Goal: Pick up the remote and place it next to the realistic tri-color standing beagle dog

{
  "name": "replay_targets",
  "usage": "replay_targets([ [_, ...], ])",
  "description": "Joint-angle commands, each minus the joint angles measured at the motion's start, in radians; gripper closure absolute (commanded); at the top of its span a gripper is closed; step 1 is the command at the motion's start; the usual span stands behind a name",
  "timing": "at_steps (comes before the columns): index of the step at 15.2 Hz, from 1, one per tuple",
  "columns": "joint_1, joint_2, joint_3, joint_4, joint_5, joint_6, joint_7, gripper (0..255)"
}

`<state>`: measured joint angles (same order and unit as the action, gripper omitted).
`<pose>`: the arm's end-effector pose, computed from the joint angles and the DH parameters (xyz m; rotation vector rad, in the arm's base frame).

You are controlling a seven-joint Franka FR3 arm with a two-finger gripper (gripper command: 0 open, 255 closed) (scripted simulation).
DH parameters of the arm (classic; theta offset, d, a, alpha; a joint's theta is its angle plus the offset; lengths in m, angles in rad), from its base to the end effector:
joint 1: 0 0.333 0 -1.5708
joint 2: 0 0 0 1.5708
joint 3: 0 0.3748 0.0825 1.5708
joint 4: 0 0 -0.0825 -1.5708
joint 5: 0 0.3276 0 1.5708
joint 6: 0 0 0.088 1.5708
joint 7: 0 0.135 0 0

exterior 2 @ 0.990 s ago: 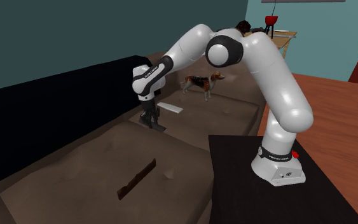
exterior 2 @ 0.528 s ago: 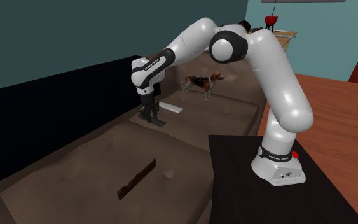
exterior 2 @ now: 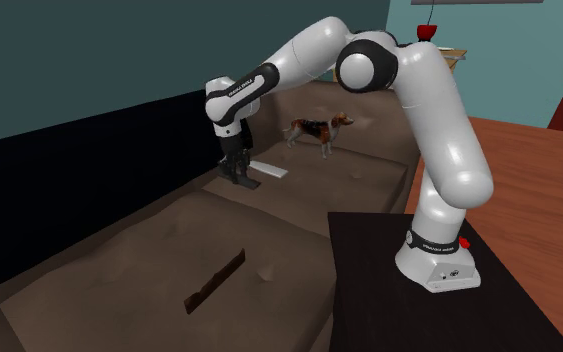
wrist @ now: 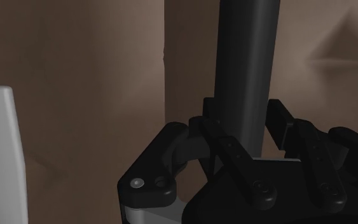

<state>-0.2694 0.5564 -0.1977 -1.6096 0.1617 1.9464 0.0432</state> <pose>0.5889 -0.2575 0.3464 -2.9259 0.8526 0.2968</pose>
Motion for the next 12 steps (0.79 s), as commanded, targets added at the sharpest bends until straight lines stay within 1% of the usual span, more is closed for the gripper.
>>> replay_targets([
  [1, 0.0, -0.013, -0.002, 0.011, -0.003, -0.024, 0.003, 255],
  [12, 0.002, -0.071, -0.009, 0.073, -0.018, -0.143, 0.016, 255],
])
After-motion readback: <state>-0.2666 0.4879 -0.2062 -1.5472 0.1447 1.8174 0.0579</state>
